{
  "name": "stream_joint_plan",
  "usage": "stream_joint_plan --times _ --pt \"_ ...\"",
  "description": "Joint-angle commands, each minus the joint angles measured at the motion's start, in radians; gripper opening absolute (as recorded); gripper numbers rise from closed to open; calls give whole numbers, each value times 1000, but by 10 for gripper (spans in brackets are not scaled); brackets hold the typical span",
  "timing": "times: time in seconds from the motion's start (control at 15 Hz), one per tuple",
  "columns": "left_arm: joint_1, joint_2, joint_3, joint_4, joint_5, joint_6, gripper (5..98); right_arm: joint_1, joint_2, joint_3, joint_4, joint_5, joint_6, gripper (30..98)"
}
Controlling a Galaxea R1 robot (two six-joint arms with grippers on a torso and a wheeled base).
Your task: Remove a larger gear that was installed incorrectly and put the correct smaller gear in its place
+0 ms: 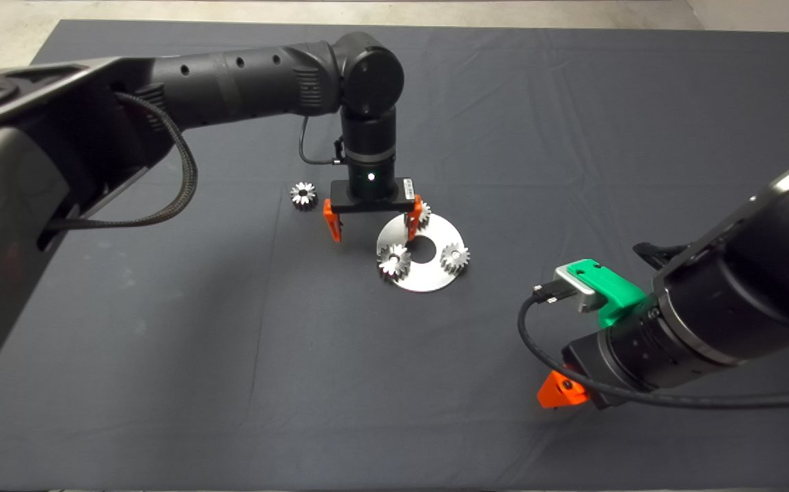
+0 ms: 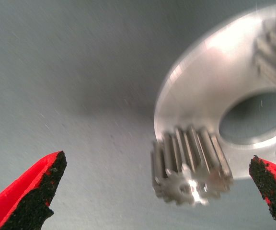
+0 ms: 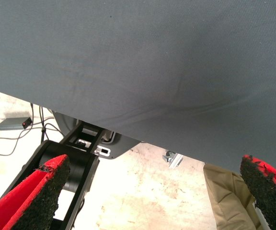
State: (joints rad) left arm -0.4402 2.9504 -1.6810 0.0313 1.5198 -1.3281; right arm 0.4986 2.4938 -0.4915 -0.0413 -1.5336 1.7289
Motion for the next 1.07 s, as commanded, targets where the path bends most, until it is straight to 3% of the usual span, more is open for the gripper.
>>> stream_joint_plan --times 0.0,0.33,1.0 --pt "1 3 29 31 80 -36 983 17 0 1 -5 -86 6 940" --pt "51 3 66 76 80 -80 983 17 1 -1 -5 -85 6 940" --pt "52 3 115 107 80 -99 983 17 3 -1 -5 -85 6 940"
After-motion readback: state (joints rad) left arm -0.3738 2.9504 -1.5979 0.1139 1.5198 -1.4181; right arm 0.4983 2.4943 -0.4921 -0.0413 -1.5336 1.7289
